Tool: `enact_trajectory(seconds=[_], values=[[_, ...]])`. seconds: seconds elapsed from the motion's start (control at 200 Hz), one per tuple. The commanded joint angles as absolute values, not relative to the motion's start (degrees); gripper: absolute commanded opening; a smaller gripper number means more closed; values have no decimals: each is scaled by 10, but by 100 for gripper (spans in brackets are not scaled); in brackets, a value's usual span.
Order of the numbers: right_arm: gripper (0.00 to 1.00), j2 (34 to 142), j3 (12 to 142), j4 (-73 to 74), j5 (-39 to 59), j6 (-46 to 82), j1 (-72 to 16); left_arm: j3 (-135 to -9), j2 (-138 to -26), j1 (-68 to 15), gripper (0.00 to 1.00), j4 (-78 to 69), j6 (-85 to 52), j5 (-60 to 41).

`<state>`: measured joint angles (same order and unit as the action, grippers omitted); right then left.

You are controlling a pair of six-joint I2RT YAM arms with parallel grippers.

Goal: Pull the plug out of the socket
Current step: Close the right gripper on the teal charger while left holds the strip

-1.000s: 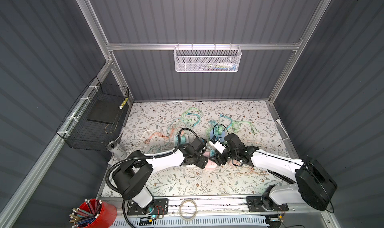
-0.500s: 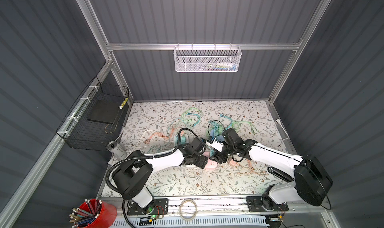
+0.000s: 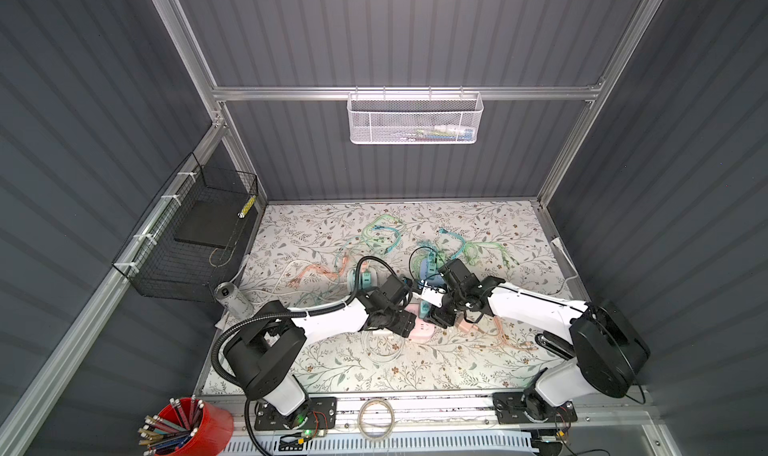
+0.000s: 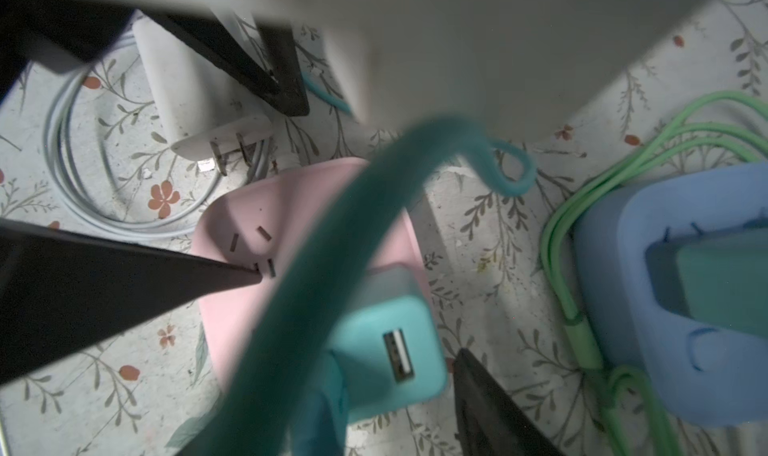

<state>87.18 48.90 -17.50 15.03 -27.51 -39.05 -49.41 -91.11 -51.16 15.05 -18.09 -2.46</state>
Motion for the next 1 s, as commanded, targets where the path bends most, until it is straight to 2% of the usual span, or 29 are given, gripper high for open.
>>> enact_trajectory(seconds=[0.0,0.42,0.655,0.846,0.911,0.991], values=[[64,875,500,-157,155,-303,-391,-482,-910,-509,78,156,-180,-37],[58,902,520,-184,166,-331,-393,-474,-913,-506,77,145,-184,-45],[45,904,522,-187,163,-331,-396,-469,-916,-502,77,146,-199,-40],[40,883,513,-172,172,-321,-397,-477,-940,-500,76,152,-213,-40],[41,876,507,-164,173,-318,-398,-476,-941,-500,76,151,-215,-43],[52,882,509,-171,168,-321,-397,-475,-937,-499,76,148,-215,-43]])
